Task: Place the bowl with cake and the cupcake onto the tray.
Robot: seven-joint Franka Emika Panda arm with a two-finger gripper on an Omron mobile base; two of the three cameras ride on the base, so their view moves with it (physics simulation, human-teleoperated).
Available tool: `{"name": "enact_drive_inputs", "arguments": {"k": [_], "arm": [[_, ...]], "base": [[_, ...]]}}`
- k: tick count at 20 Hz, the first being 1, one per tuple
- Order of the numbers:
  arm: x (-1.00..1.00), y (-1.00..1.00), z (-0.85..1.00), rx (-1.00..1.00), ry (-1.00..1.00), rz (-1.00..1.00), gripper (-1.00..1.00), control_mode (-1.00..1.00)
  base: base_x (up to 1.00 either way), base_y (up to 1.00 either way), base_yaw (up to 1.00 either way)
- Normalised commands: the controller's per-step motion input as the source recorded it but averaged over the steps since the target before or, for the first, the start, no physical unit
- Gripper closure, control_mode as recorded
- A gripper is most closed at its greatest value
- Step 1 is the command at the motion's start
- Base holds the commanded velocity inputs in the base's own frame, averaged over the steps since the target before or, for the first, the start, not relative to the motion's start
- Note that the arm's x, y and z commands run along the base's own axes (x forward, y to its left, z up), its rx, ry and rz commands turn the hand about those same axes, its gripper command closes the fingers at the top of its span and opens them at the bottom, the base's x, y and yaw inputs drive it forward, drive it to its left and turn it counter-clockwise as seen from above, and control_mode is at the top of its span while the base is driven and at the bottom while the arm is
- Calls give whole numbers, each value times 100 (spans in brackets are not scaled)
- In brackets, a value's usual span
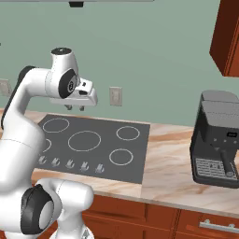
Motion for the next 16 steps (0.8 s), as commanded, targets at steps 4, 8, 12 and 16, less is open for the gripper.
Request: {"name": "enact_drive_inputs", "arguments": {"k": [4,8,12,16], "arm": [[0,0,0,0,0,0,-100,100],[0,0,0,0,0,0,-100,100],[0,0,0,0,0,0,-100,100],[0,0,0,0,0,0,-100,100]], "base": [[-9,0,0],[-42,-2,0],[-53,-4,0],[-42,-4,-1]]}}
